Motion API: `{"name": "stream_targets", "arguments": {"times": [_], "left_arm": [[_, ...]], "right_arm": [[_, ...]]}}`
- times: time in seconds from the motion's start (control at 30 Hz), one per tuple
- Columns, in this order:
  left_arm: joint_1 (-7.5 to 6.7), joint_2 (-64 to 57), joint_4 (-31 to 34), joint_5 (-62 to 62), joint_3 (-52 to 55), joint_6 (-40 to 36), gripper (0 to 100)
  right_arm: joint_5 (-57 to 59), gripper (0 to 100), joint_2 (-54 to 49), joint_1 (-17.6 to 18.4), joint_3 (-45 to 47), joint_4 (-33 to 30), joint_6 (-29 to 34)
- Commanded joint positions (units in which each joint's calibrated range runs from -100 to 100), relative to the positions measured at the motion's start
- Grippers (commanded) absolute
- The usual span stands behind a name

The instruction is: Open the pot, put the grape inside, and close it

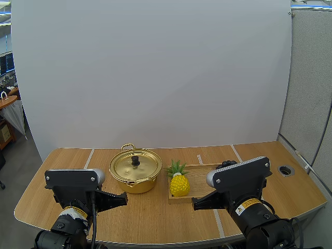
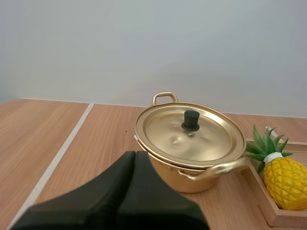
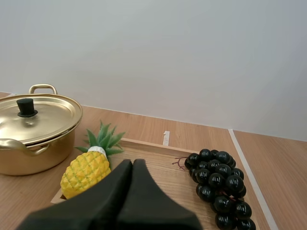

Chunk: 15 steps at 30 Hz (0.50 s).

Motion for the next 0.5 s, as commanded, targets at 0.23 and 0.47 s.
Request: {"name": "stream_targets", "arguments": {"times": [0.23, 0.47], "left_arm": [[-0.1, -0.42, 0.35, -1.31, 0.08, -0.23, 0], [-0.1, -0.42, 0.35, -1.31, 0.08, -0.23, 0]], "right_arm": [[0.98, 0, -0.43, -0.63, 0.0, 3.6, -0.37], [4.26, 0, -0.43, -2.45, 0.0, 3.6, -0.37]]}}
